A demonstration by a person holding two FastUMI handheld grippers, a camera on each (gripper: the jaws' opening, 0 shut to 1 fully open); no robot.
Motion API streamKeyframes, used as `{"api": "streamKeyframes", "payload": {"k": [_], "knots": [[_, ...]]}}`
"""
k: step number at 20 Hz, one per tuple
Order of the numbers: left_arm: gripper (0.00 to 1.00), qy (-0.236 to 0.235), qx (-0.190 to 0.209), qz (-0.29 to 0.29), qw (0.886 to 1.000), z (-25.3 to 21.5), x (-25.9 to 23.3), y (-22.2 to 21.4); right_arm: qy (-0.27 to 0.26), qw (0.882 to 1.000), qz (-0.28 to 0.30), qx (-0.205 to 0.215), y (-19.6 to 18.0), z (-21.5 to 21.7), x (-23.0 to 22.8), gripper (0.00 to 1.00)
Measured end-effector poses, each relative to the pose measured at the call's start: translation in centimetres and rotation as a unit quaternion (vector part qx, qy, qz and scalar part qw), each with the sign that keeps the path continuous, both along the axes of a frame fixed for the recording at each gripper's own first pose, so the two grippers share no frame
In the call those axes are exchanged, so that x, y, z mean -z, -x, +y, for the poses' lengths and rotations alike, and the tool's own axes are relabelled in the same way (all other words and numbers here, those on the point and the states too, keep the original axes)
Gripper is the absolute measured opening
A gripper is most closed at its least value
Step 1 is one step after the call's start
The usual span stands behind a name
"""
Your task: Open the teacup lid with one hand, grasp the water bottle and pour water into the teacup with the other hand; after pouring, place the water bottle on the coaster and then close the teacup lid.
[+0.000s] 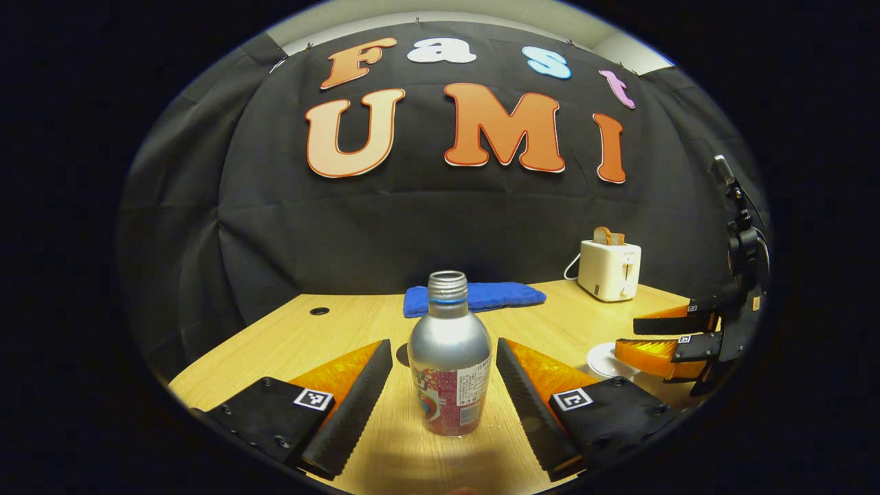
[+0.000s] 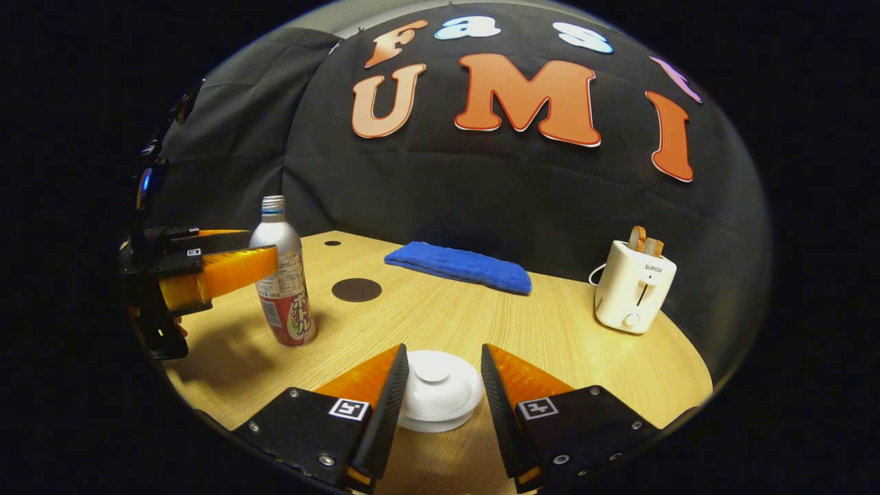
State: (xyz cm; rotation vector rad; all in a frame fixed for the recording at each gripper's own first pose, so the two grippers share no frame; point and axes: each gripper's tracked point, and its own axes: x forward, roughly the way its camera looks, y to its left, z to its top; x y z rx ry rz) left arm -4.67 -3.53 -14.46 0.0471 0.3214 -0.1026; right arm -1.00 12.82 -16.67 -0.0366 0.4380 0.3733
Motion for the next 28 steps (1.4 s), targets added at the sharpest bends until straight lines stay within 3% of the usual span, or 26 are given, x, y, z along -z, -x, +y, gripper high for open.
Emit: {"api": "streamKeyframes", "payload": {"k": [2, 3, 4, 17, 18, 21, 24, 28], "knots": [[1.00, 0.002, 0.000, 0.006, 1.000, 0.0, 0.7, -0.1, -0.001, 1.000, 0.008, -0.003, 0.0, 0.1, 0.5, 0.59], [1.00, 0.004, 0.000, 0.008, 1.000, -0.1, 0.9, 0.0, -0.006, 1.000, 0.011, -0.004, -0.1, 0.3, 0.7, 0.51], [1.00, 0.006, 0.001, 0.011, 1.000, -0.1, 1.1, 0.0, -0.012, 1.000, 0.014, -0.005, -0.2, 0.4, 0.7, 0.52], [1.00, 0.007, 0.008, 0.037, 0.999, -0.9, 3.5, -0.4, -0.036, 0.999, 0.018, -0.023, -0.2, 0.9, 0.3, 0.20], [1.00, 0.006, 0.007, 0.039, 0.999, -0.9, 3.6, -0.5, -0.040, 0.999, 0.013, -0.023, -0.3, 0.8, -0.2, 0.24], [1.00, 0.003, 0.003, 0.043, 0.999, -0.7, 3.8, -0.6, -0.048, 0.999, -0.006, -0.015, -0.6, 0.1, -1.4, 0.24], [0.89, 0.002, -0.001, 0.044, 0.999, -0.4, 3.8, -1.1, -0.054, 0.998, -0.017, -0.004, -0.8, -0.9, -2.4, 0.24], [0.86, -0.012, -0.003, 0.045, 0.999, -0.3, 3.8, -1.5, -0.059, 0.998, -0.031, 0.014, -1.0, -2.6, -3.6, 0.23]]}}
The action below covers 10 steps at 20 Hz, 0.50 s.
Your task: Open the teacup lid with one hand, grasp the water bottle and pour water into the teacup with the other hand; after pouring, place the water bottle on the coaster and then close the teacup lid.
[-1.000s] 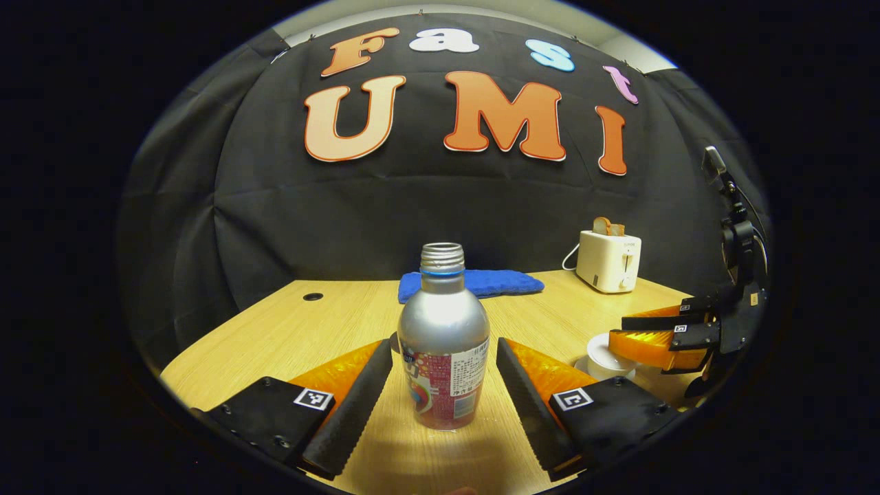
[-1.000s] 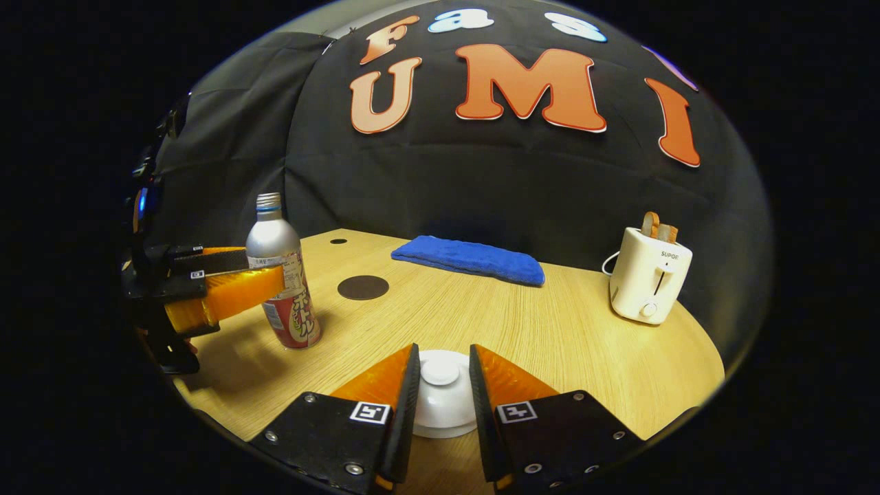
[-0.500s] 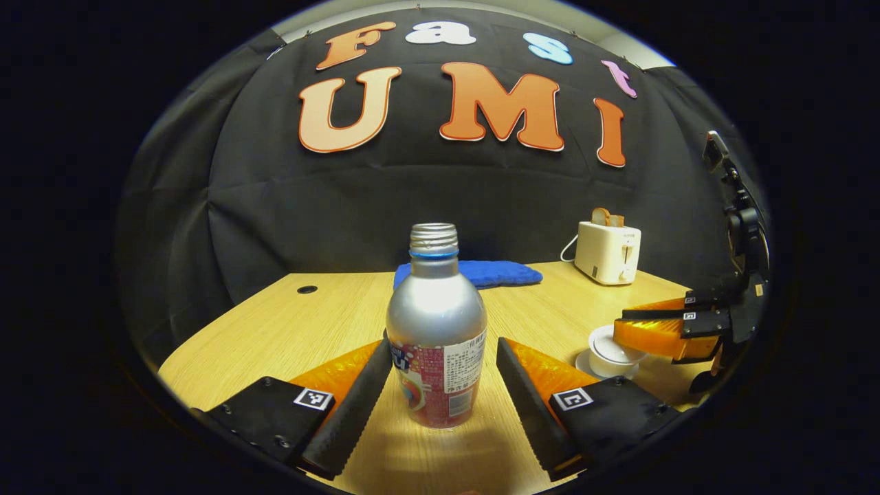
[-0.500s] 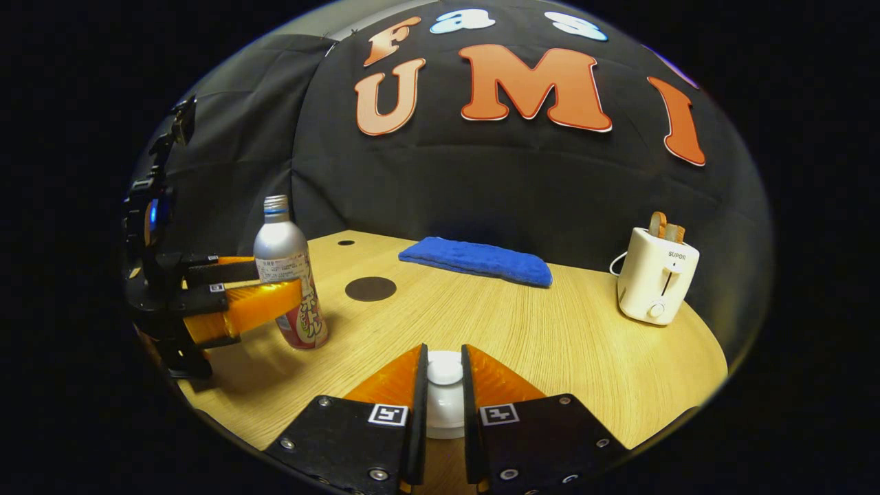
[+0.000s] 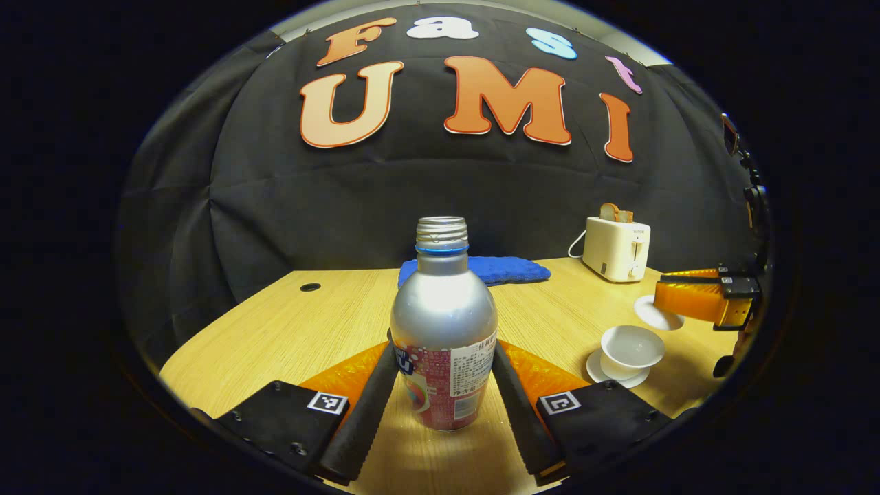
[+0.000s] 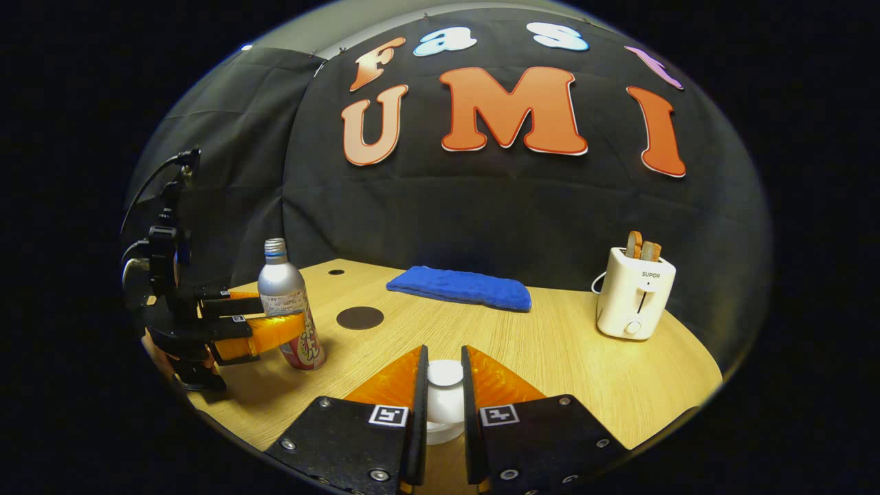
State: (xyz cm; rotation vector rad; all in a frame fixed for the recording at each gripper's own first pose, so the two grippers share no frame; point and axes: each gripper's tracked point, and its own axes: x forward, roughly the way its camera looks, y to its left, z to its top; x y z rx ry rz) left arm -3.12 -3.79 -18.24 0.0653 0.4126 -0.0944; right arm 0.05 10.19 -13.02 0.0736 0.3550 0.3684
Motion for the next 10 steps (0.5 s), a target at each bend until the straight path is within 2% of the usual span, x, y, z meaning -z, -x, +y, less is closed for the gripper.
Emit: {"api": "streamKeyframes", "payload": {"k": [1, 2, 3, 6, 7, 10], "knots": [[0.82, -0.010, 0.002, 0.001, 1.000, 0.0, -0.1, -0.3, 0.001, 1.000, -0.003, 0.004, 0.0, -0.5, -0.2, 0.19], [0.85, -0.023, -0.001, -0.003, 1.000, 0.1, -0.4, -0.8, 0.001, 1.000, -0.006, 0.010, 0.1, -1.0, -0.5, 0.24], [0.82, -0.036, 0.000, -0.007, 0.999, 0.3, -0.9, -1.1, 0.001, 1.000, -0.009, 0.015, 0.0, -1.6, -0.7, 0.24], [0.84, -0.093, 0.011, -0.019, 0.995, 0.6, -2.2, -1.8, 0.004, 0.999, -0.017, 0.032, -0.2, -3.4, -1.7, 0.24], [0.81, -0.119, 0.017, -0.026, 0.992, 0.6, -2.8, -2.1, 0.005, 0.999, -0.021, 0.038, -0.2, -4.1, -2.1, 0.24], [0.82, -0.206, 0.039, -0.048, 0.977, 0.6, -4.0, -2.9, 0.013, 0.998, -0.031, 0.058, -0.4, -6.4, -3.0, 0.23]]}}
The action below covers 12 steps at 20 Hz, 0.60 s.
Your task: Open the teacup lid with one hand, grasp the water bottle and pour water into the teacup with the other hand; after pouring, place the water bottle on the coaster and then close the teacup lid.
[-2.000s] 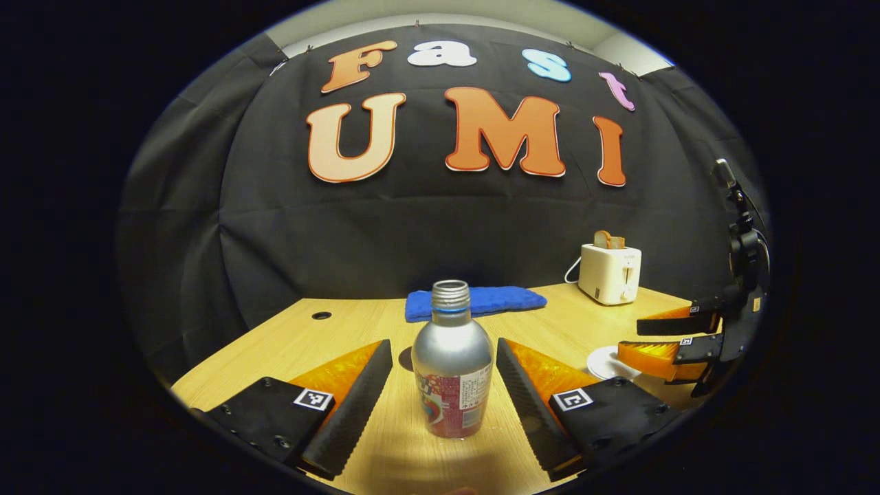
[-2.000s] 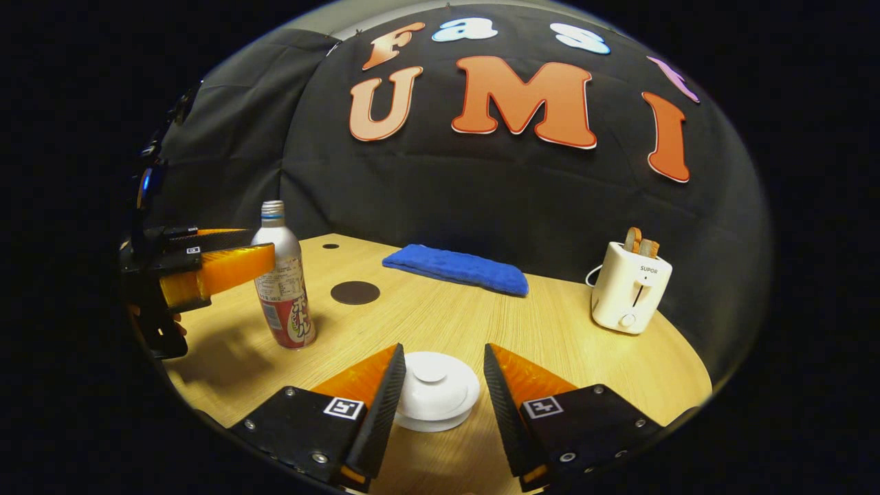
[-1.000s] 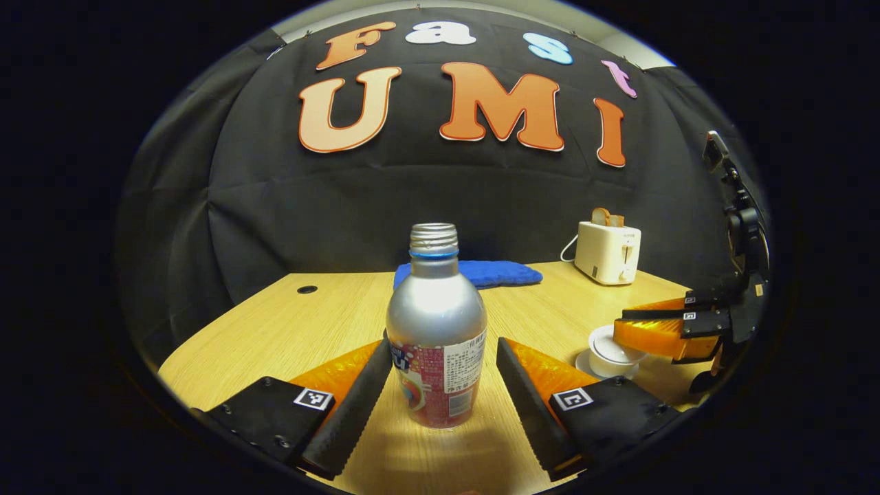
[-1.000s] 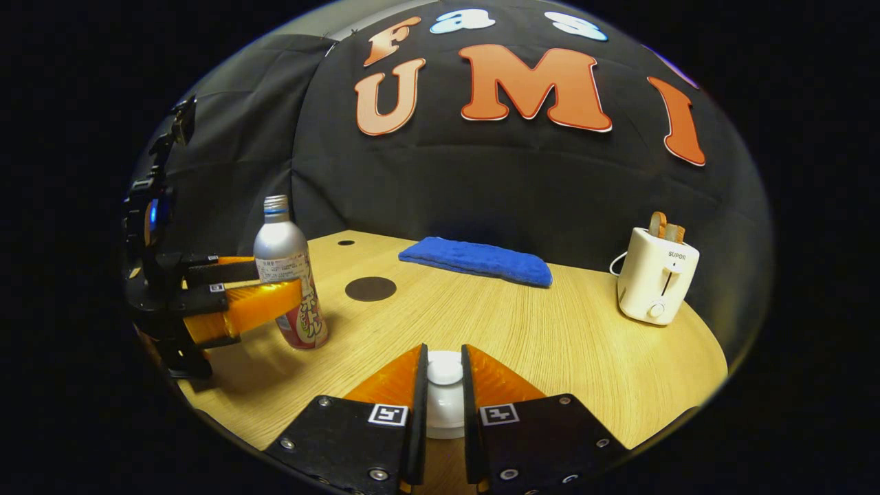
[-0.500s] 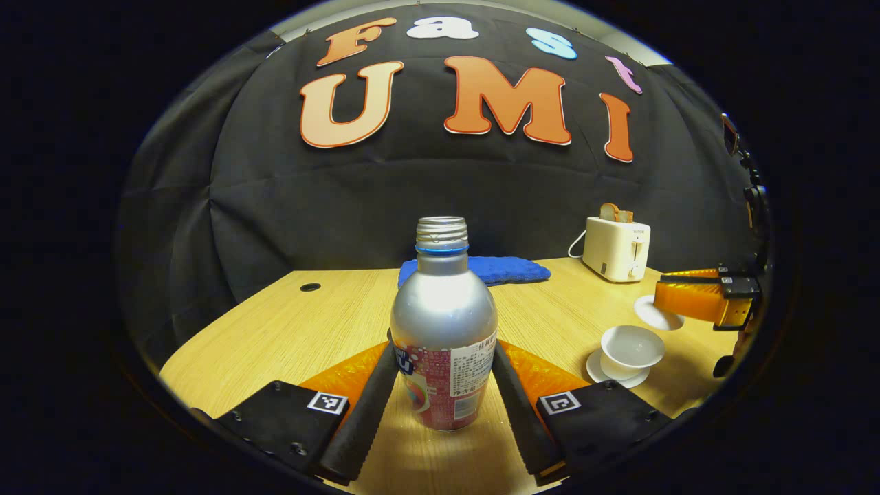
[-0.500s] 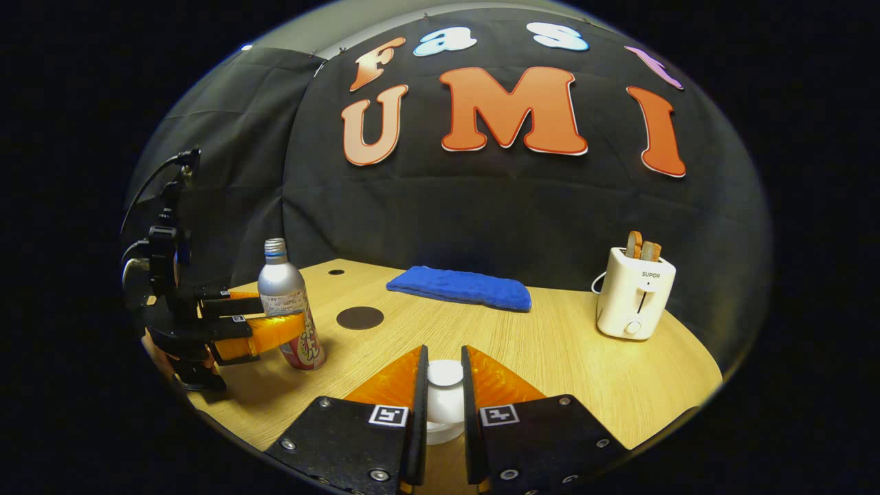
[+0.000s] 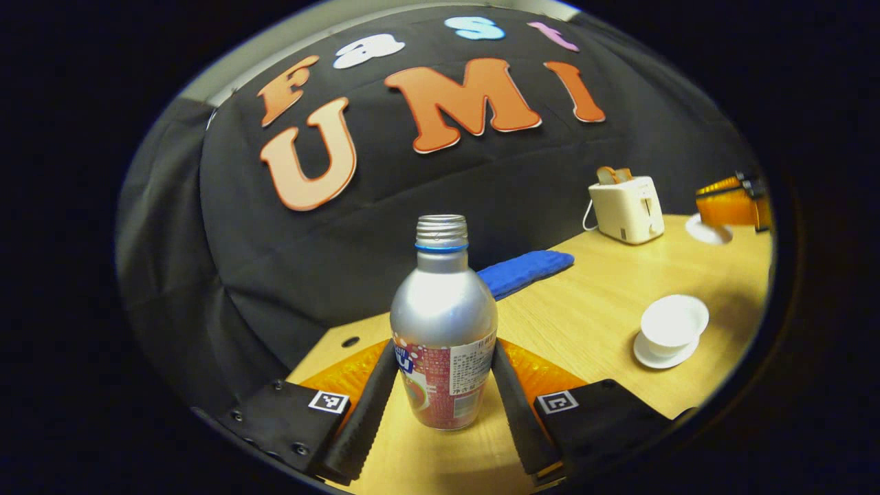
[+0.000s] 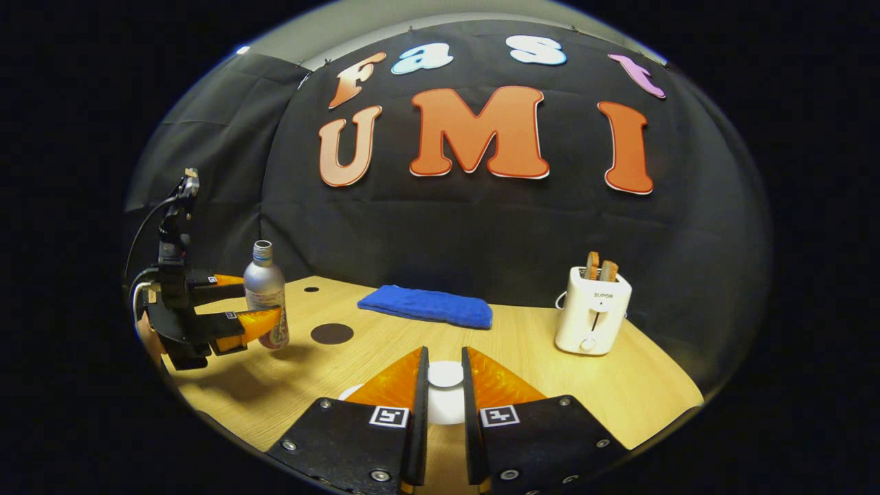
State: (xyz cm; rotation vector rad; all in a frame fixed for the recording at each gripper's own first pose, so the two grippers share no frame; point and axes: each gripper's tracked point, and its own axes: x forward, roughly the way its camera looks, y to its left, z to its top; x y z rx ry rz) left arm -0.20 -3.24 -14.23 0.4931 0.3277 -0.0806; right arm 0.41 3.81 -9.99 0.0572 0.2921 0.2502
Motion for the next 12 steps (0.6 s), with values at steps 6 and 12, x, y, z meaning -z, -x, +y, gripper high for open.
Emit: {"api": "streamKeyframes", "payload": {"k": [6, 12], "knots": [[0.85, -0.132, 0.038, -0.014, 0.990, -1.4, -0.3, -0.8, 0.006, 0.999, -0.010, 0.032, 0.1, -3.9, -1.0, 0.23], [0.84, -0.245, 0.077, -0.025, 0.966, -3.0, -0.1, -0.7, 0.003, 0.998, -0.037, 0.046, 0.3, -6.0, -2.3, 0.23]]}}
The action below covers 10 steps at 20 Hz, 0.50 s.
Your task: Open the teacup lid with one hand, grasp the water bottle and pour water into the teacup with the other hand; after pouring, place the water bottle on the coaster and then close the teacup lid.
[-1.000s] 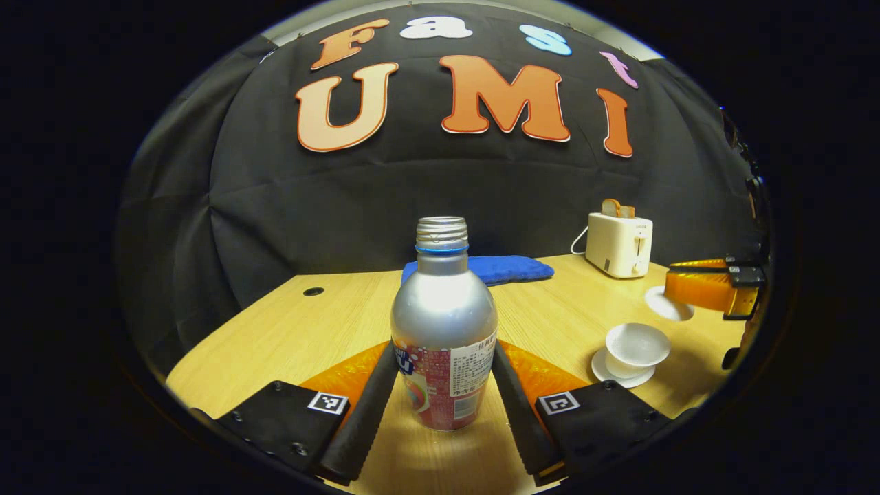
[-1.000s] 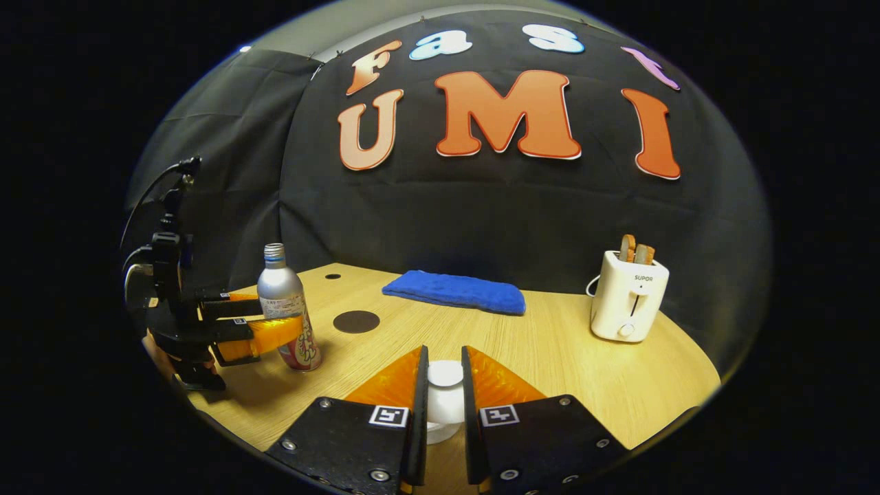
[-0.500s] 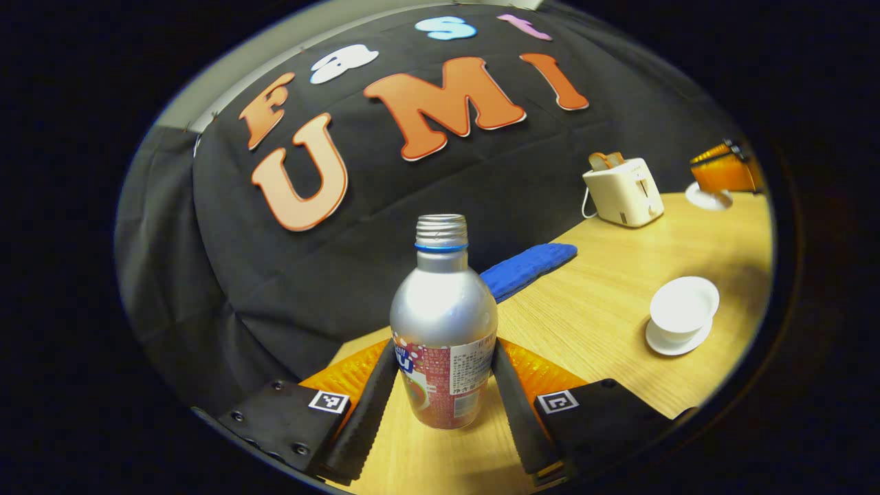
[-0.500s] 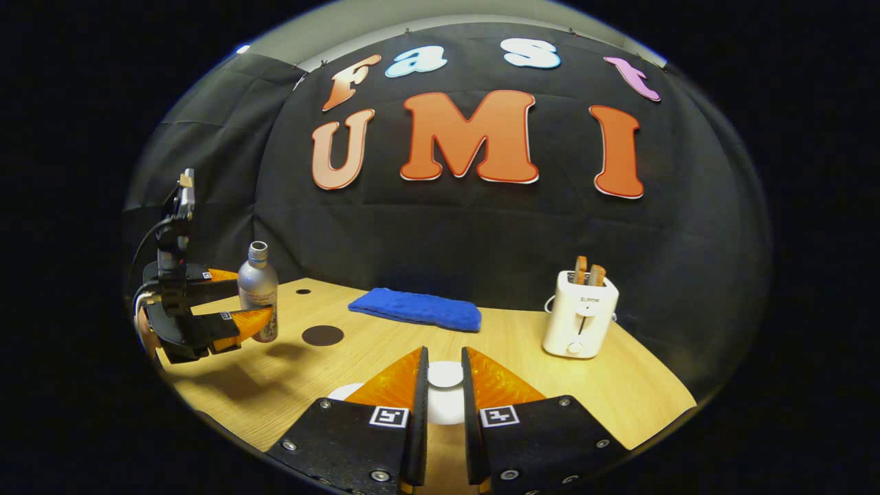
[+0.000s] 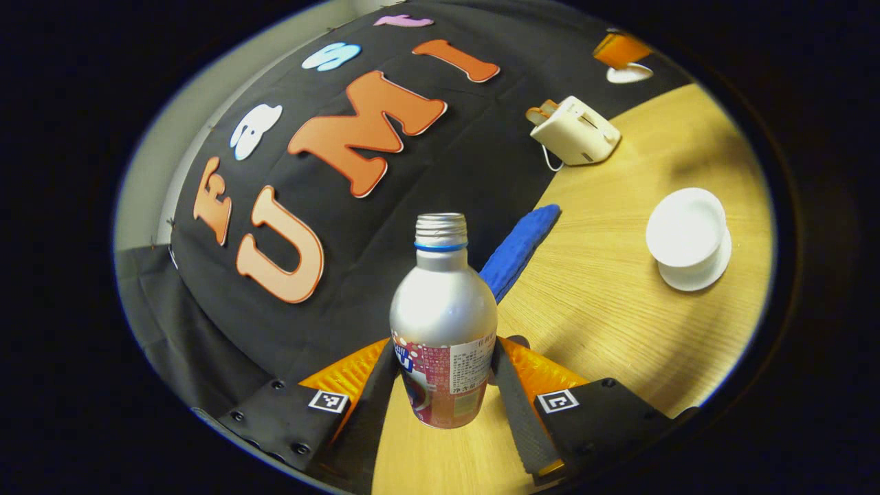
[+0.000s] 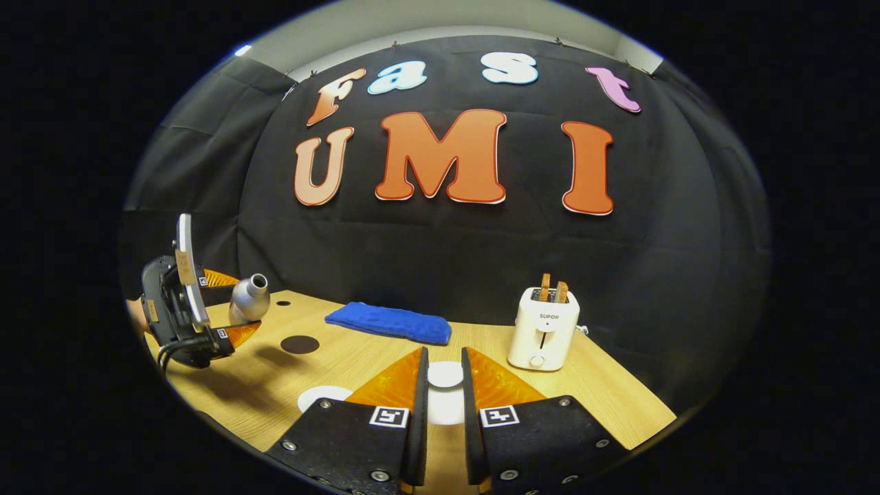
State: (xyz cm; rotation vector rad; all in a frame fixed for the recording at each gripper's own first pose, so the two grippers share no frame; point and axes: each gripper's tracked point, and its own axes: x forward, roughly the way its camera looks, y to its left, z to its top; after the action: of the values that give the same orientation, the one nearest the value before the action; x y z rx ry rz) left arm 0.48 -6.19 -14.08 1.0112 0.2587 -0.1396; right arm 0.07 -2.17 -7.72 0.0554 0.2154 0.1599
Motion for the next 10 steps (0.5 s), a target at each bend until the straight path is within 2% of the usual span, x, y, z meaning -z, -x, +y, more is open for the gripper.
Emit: {"api": "streamKeyframes", "payload": {"k": [3, 4, 9, 10], "knots": [[0.82, -0.052, 0.018, -0.004, 0.998, -1.1, -0.2, -0.6, -0.001, 1.000, -0.005, 0.008, 0.2, -1.0, -0.3, 0.23], [0.84, -0.068, 0.025, -0.005, 0.997, -1.4, -0.1, -0.5, -0.001, 1.000, -0.007, 0.010, 0.2, -1.3, -0.4, 0.23], [0.84, -0.148, 0.056, -0.006, 0.987, -2.4, 0.4, -0.5, 0.000, 1.000, -0.014, 0.023, 0.7, -3.0, -0.8, 0.23], [0.87, -0.161, 0.062, -0.005, 0.985, -2.5, 0.7, -0.4, -0.001, 1.000, -0.015, 0.025, 0.7, -3.3, -0.9, 0.23]]}}
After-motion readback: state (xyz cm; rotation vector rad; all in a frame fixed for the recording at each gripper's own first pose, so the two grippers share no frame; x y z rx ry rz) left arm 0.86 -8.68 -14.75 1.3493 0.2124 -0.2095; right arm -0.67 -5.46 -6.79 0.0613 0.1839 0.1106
